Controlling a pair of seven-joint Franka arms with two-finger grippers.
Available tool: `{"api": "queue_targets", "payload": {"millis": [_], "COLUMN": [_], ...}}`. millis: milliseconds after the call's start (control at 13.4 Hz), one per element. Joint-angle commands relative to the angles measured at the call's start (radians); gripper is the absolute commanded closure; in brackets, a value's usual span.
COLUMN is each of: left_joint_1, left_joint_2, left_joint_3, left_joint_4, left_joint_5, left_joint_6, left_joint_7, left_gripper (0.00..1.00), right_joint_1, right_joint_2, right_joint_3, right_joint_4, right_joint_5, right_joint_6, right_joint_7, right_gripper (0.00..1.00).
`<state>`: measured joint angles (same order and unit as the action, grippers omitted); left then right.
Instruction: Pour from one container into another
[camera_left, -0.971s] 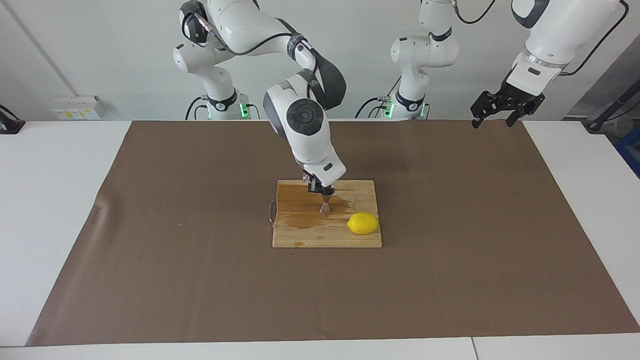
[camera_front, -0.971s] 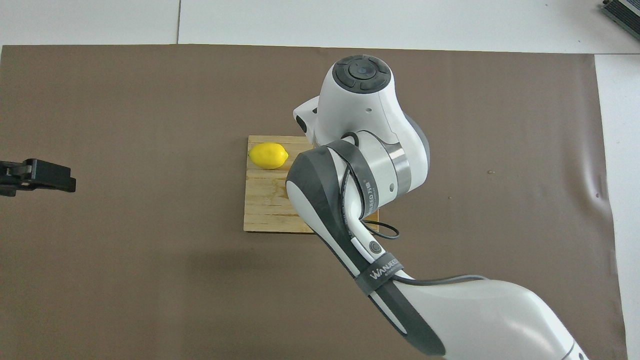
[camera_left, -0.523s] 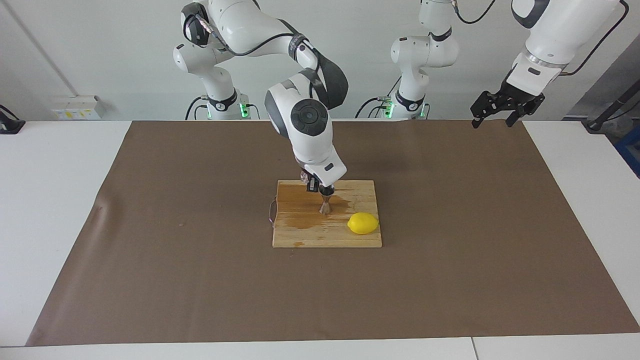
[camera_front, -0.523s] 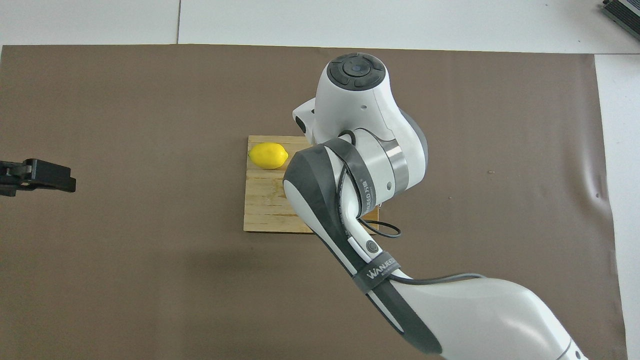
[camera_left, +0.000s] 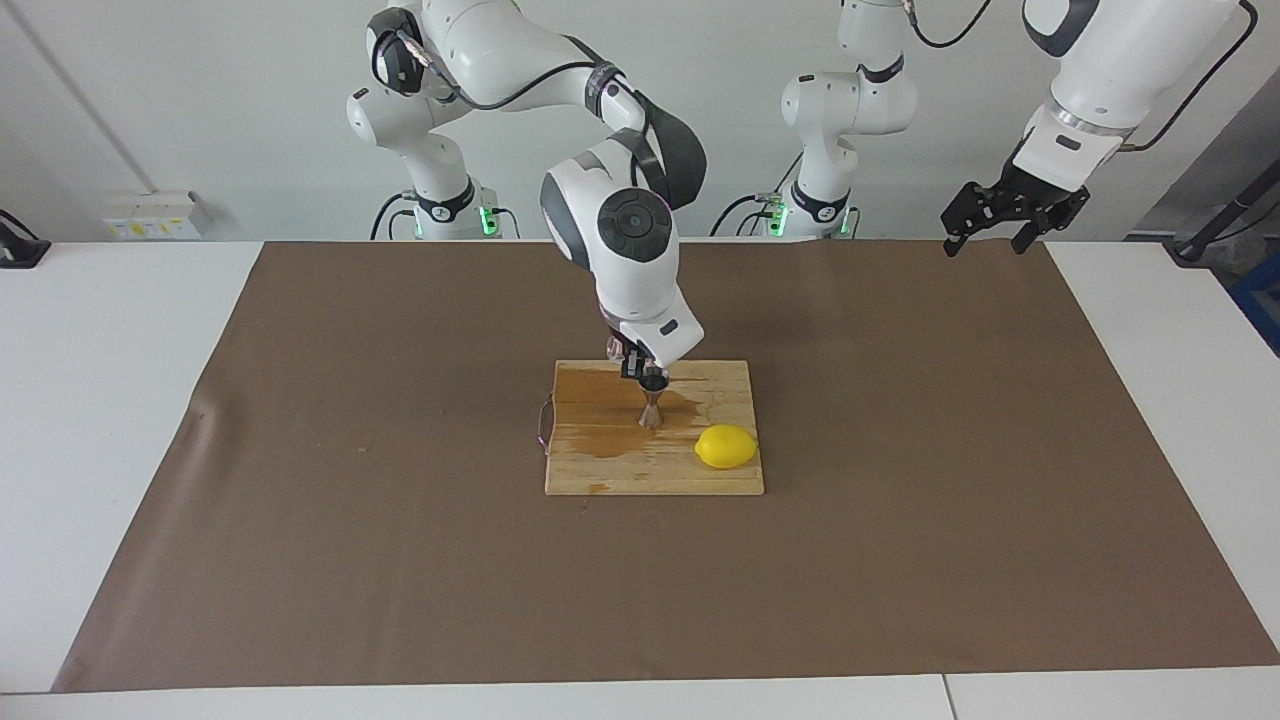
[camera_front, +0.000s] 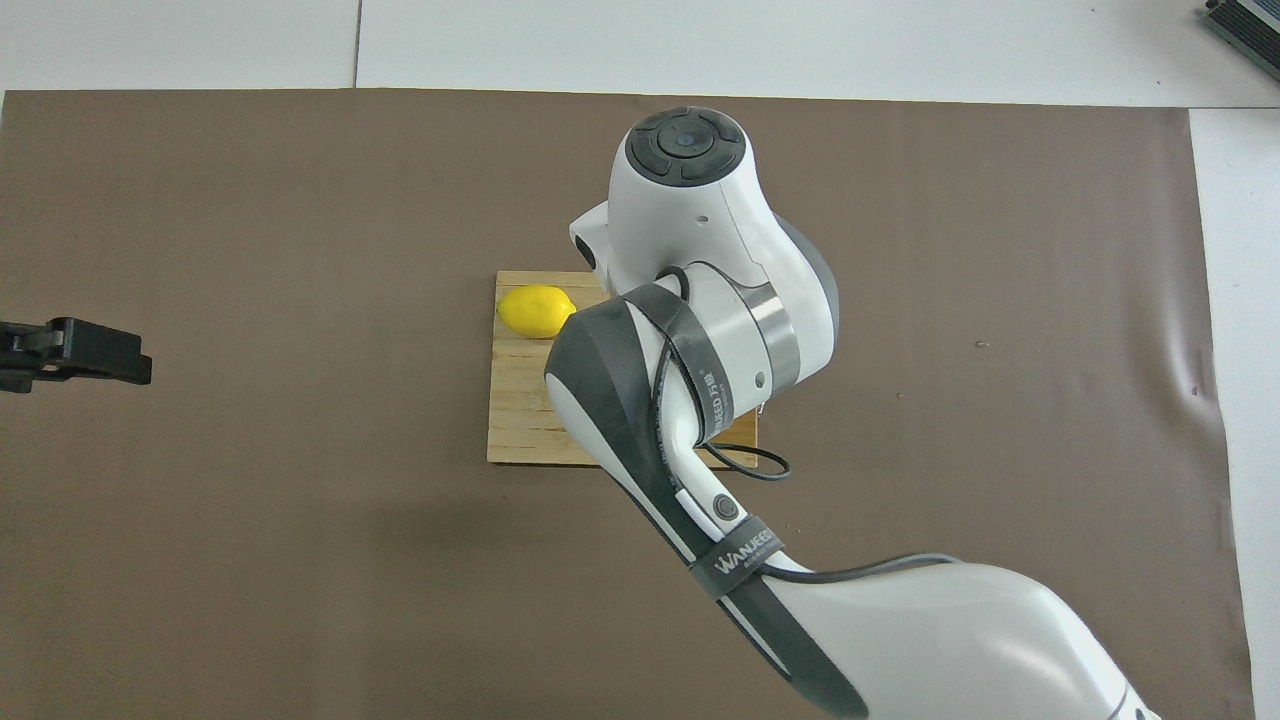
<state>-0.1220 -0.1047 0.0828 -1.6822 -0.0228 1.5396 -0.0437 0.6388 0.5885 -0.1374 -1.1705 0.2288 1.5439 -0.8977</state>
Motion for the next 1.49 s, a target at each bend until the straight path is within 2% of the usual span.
{"api": "queue_targets", "payload": {"millis": [0,747,1045,1419], "left_joint_1": [0.001,0.001,-0.001,-0.001], "left_joint_2": [-0.024,-0.024,-0.024,-0.026], "left_joint_3": [0.0,0.0,0.0,0.0], "left_joint_4": [-0.024,-0.025,-0.024,-0.024], "left_joint_5": [0.017,0.017,0.017,0.017], "left_joint_6": [-0.001,-0.001,-0.001,-0.001], "left_joint_7": [0.004,0.004,0.002,0.004], "left_gripper": [0.0,0.0,0.0,0.0], "right_joint_1": [0.001,0.016,0.016,0.019], "right_joint_2": [0.03,0.033,0.059,0.06], "right_joint_3": [-0.002,-0.002,-0.002,-0.004], "right_joint_4": [0.052,0.052,0.097,0.103], "right_joint_5": [-0.038,-0.065,-0.074,-0.095], "right_joint_6": [-0.028,-0.036,-0.05,-0.064], "right_joint_7": [0.026,0.042,0.054,0.056], "right_gripper": [0.79,0.79,0.79,0.79]}}
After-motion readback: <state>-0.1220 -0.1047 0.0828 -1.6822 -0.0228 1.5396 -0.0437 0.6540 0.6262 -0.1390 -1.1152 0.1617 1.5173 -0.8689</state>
